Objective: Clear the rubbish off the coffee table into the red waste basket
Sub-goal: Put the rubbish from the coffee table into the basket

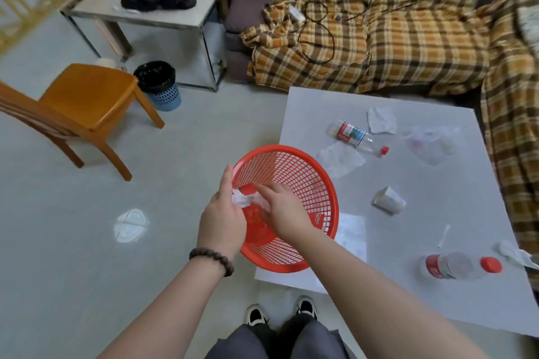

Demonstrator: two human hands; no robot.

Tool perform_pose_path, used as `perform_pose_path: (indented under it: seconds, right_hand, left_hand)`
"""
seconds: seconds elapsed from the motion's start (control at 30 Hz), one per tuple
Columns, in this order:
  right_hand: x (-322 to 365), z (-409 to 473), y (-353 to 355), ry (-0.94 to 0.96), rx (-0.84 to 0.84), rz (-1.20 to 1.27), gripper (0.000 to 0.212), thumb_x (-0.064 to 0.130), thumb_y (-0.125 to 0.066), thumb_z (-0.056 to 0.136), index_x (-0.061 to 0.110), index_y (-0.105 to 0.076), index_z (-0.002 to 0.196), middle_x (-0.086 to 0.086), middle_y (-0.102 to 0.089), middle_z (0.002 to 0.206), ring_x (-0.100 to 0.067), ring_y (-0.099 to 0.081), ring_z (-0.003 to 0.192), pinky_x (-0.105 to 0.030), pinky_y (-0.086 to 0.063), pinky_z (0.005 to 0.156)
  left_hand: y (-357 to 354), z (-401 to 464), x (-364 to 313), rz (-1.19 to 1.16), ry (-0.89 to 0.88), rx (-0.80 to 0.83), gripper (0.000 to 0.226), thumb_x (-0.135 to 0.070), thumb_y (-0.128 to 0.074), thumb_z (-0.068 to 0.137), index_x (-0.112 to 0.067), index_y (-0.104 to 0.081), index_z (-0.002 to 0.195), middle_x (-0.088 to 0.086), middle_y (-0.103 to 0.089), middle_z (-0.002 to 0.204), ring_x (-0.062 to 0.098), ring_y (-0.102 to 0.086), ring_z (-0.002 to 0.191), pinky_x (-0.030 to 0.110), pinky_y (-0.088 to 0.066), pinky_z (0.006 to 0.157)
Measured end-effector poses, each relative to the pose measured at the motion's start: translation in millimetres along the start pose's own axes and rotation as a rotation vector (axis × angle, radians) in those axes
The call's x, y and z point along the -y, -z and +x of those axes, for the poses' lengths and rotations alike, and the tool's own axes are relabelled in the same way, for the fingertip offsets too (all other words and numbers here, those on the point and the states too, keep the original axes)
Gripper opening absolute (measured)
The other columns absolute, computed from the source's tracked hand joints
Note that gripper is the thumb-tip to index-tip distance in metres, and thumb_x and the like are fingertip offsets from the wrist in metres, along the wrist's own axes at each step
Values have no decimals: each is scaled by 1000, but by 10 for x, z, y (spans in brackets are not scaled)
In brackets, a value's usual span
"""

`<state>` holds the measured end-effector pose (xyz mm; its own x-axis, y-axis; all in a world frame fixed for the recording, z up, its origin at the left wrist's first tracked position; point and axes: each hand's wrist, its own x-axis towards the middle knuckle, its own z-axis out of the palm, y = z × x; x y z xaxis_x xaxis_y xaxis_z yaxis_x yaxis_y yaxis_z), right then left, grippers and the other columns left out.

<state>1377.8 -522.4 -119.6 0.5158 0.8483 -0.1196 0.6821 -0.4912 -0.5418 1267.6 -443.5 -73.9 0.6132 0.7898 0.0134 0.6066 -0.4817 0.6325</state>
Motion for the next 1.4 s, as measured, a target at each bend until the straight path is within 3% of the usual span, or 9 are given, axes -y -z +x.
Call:
perform_pose_path:
  seconds: [0.13,0.23,0.47,0.73,0.9,1.0,1.13,1.27,1.4]
  right_hand:
    - [-169,-154,100,-85,-50,4,59,19,-61,85,25,-40,140,-3,-43,145,-26,-37,130,-42,-32,107]
    - [-386,-383,245,-196,-144,29,55,19,-60,86,25,-43,138,-4,-43,144,-25,-37,129,-40,-32,107]
    - [-1212,-1444,742,-460,-505,100,40,9,-64,82,17,-61,121,-8,-55,125,-24,-48,117,-27,-34,99]
    - [-2486,-2367,1038,-916,-573,-89,59,21,-66,81,23,-44,135,-12,-23,153,-30,-33,130,-44,-33,104]
    - [-3234,-2486,971,-928,-333,5,73,30,-62,86,33,-22,147,-4,-3,160,-26,-11,145,-41,-21,114]
    - [-3490,-2511,846,-843,-209,196,53,22,-50,92,26,-32,142,-3,-28,151,-24,-34,134,-34,-35,102]
    - [-3628,-2527,860,-765,-269,328,17,18,-40,93,24,-46,107,4,-50,112,-19,-50,95,-28,-35,67]
    - [-3624,-2431,1093,-788,-440,326,26,19,-40,94,15,-47,120,-5,-51,115,-27,-48,105,-32,-37,77]
    - [-3387,-2255,1540,-614,-752,422,27,19,-47,92,18,-46,119,3,-48,103,-13,-49,95,-22,-35,78]
  left_hand:
    - [-141,89,-125,-48,-62,35,64,-22,-35,81,-27,-25,145,21,-63,97,34,-55,76,31,-34,61]
    - [-393,151,-264,-36,-96,107,68,-6,-41,83,-29,-24,145,21,-63,97,32,-52,72,30,-34,61]
    - [-1029,96,-731,-6,-171,312,72,-1,-36,81,-31,-21,145,16,-59,89,28,-48,66,32,-37,60]
    - [-1653,-178,-1206,95,-168,352,73,1,-36,80,-29,-19,145,15,-56,86,29,-48,67,34,-39,61]
    - [-1973,-400,-1449,157,-93,299,71,0,-36,82,-29,-19,145,9,-53,80,27,-49,65,33,-38,59]
    - [-2081,-510,-1548,197,-38,263,68,-2,-36,84,-29,-18,145,8,-52,81,27,-48,65,33,-39,59]
    - [-2158,-621,-1626,229,6,220,69,-2,-36,83,-28,-20,145,8,-50,81,28,-47,65,33,-37,60]
    - [-2176,-647,-1700,226,43,188,68,-3,-35,84,-28,-19,145,7,-50,84,27,-47,67,33,-37,60]
    - [-2179,-601,-1785,212,49,173,67,-4,-34,85,-28,-17,145,6,-51,86,26,-49,69,33,-40,61]
